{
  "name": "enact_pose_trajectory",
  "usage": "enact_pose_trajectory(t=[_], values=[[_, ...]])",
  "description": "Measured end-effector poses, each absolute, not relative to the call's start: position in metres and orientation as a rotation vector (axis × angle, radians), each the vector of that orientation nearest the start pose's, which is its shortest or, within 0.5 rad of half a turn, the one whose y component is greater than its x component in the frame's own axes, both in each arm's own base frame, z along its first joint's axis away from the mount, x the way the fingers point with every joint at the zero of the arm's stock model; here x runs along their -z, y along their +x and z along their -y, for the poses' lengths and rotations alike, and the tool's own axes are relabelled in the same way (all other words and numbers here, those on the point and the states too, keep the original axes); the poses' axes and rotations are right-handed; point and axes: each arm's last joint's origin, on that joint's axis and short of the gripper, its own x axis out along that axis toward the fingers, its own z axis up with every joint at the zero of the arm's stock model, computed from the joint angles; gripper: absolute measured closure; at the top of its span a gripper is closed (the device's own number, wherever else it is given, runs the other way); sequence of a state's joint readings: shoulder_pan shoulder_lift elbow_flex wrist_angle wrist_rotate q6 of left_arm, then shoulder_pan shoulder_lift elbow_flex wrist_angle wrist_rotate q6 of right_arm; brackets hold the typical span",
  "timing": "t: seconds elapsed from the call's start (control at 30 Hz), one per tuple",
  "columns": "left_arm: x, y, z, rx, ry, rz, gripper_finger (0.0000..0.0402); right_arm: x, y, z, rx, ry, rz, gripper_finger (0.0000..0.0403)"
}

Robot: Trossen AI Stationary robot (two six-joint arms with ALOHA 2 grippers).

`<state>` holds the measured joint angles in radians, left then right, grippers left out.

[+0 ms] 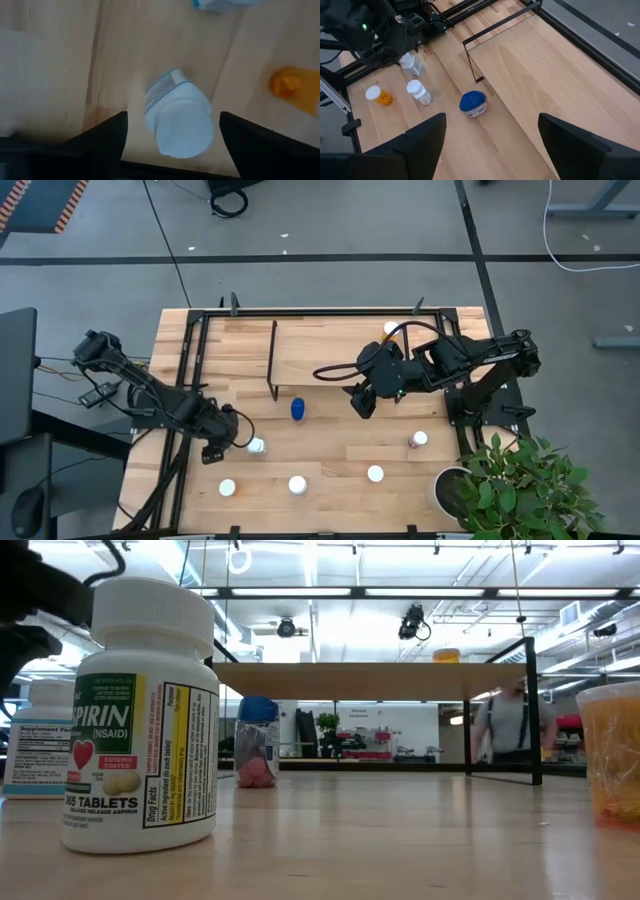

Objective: Pick and place medicine bottles onto shelf by color
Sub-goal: Put the left white blue pill bottle on the shelf

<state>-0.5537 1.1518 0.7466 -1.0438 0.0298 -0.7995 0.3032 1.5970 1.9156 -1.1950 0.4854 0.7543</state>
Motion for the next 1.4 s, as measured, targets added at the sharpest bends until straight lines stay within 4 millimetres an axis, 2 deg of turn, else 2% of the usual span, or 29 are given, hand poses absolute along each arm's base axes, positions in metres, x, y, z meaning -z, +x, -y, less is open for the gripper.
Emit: enact_pose_trajectory(t=[0.4, 0.9, 1.2, 1.4], values=[[-0.189, 0.154, 0.098, -0.225, -0.323, -1.607, 0.0113, -0.429, 0.291, -0.077, 0.449, 0.349, -0.698, 0.0079], [-0.19, 0.154, 0.1, -0.189, -0.371, -1.646, 0.017, -0.429, 0.291, -0.077, 0.446, 0.342, -0.698, 0.0079], [-0.205, 0.166, 0.102, -0.145, -0.401, -1.576, 0.0229, -0.429, 0.292, -0.074, 0.457, 0.344, -0.695, 0.0079], [-0.207, 0.17, 0.103, -0.106, -0.397, -1.545, 0.025, -0.43, 0.292, -0.071, 0.465, 0.341, -0.694, 0.0079]])
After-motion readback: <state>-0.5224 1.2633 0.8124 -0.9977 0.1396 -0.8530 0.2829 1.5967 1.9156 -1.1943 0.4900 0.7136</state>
